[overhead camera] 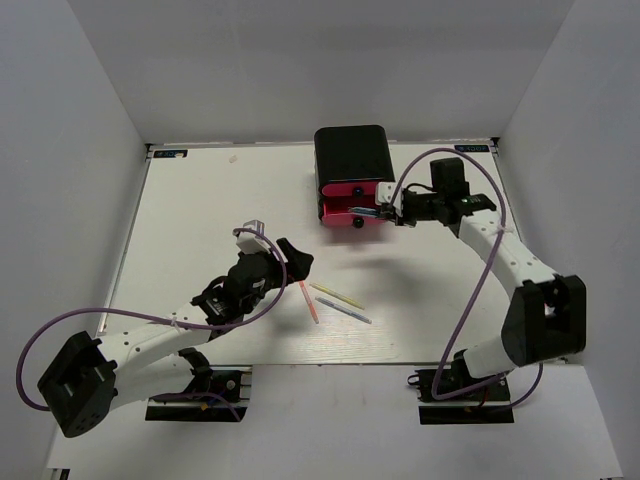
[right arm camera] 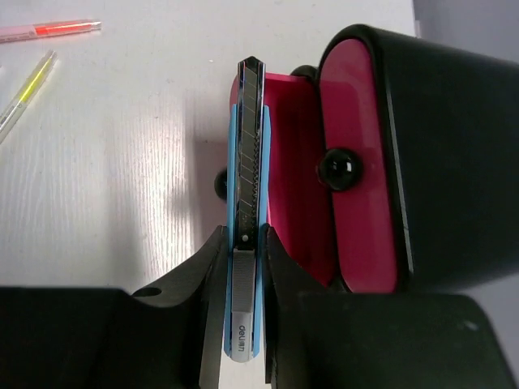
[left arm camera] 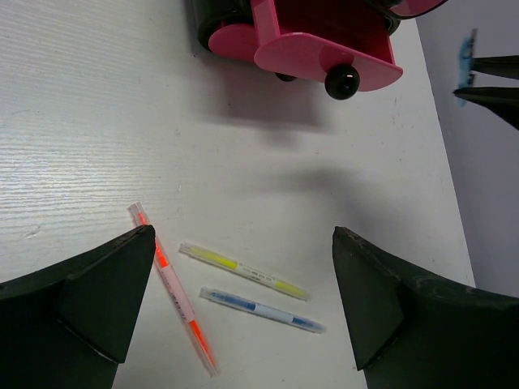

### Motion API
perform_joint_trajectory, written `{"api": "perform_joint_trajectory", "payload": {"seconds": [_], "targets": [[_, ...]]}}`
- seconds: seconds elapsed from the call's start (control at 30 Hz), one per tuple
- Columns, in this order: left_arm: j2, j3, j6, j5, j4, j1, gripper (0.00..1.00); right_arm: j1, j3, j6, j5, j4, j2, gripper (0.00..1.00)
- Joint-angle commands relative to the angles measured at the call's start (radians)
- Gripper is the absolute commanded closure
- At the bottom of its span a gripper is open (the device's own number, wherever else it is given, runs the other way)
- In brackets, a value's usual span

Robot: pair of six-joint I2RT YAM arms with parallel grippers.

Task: Sort the stationery into containers
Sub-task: Place the stationery into the container

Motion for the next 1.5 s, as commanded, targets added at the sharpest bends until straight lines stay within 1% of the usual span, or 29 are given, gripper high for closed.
{"api": "perform_joint_trajectory", "payload": {"seconds": [0.0, 0.03, 0.17, 0.27, 0.37, 0.43, 0.57, 0.63, 0.7, 0.8, 0.93, 0.97, 1.0, 1.13, 1.2, 1.23, 1.27, 1.3, 1.33, 1.4, 1.43, 1.47], "targets": [[-0.017, 0.017, 0.012, 0.014, 0.000, 0.001, 0.00, 0.023, 0.028, -0.023, -0.051, 0.116, 0.040, 0.95], [-0.017, 0.017, 0.012, 0.014, -0.009, 0.001, 0.00, 0.032, 0.028, -0.016, -0.049, 0.169, 0.050, 0.95], [-0.017, 0.017, 0.012, 0.023, -0.009, 0.001, 0.00, 0.055, 0.072, -0.035, -0.031, 0.173, 0.110, 0.92], [-0.017, 0.017, 0.012, 0.023, -0.009, 0.001, 0.00, 0.066, 0.077, -0.046, -0.026, 0.206, 0.115, 0.92], [-0.017, 0.008, 0.012, 0.023, -0.018, 0.001, 0.00, 0.073, 0.084, -0.079, -0.025, 0.193, 0.122, 0.92], [-0.017, 0.008, 0.012, 0.023, -0.018, 0.001, 0.00, 0.073, 0.086, -0.111, -0.026, 0.194, 0.145, 0.92], [-0.017, 0.008, 0.012, 0.023, -0.018, 0.001, 0.00, 0.084, 0.097, -0.122, -0.017, 0.219, 0.182, 0.90], [-0.017, 0.008, 0.012, 0.023, -0.018, 0.001, 0.00, 0.090, 0.094, -0.130, -0.003, 0.228, 0.204, 0.85], [-0.017, 0.008, 0.012, 0.023, -0.028, 0.001, 0.00, 0.093, 0.088, -0.133, 0.018, 0.248, 0.216, 0.82], [-0.017, 0.008, 0.012, 0.023, -0.028, 0.001, 0.00, 0.095, 0.089, -0.133, 0.043, 0.260, 0.224, 0.68], [-0.017, 0.008, 0.012, 0.023, -0.028, 0.001, 0.00, 0.093, 0.074, -0.113, 0.066, 0.286, 0.221, 0.60], [-0.017, 0.008, 0.012, 0.023, -0.028, 0.001, 0.00, 0.093, 0.072, -0.108, 0.066, 0.292, 0.216, 0.51], [-0.008, 0.008, 0.012, 0.023, -0.028, 0.001, 0.00, 0.093, 0.066, -0.105, 0.066, 0.291, 0.213, 0.48], [0.001, 0.017, 0.012, 0.023, -0.028, 0.001, 0.00, 0.092, 0.040, -0.066, 0.034, 0.309, 0.156, 0.48], [0.001, 0.017, 0.012, 0.023, -0.028, 0.001, 0.00, 0.090, 0.034, -0.012, 0.012, 0.311, 0.133, 0.61], [0.001, 0.017, 0.012, 0.023, -0.028, 0.001, 0.00, 0.087, 0.031, 0.009, -0.002, 0.302, 0.107, 0.71], [0.001, 0.017, 0.012, 0.032, -0.028, 0.001, 0.02, 0.087, 0.034, 0.058, -0.047, 0.280, 0.089, 0.83], [0.001, 0.017, 0.012, 0.032, -0.028, 0.001, 0.03, 0.087, 0.054, 0.072, -0.054, 0.216, 0.072, 1.00], [0.001, 0.017, 0.012, 0.032, -0.028, 0.001, 0.03, 0.087, 0.057, 0.088, -0.068, 0.134, 0.072, 1.00], [0.001, 0.017, 0.012, 0.032, -0.017, 0.001, 0.08, 0.093, 0.023, 0.129, -0.091, 0.050, 0.055, 1.00], [0.001, 0.017, 0.012, 0.032, -0.017, 0.001, 0.09, 0.095, -0.003, 0.213, -0.085, 0.059, 0.047, 1.00], [0.001, 0.017, 0.012, 0.032, -0.017, 0.001, 0.10, 0.096, -0.068, 0.262, -0.080, 0.100, 0.006, 1.00]]}}
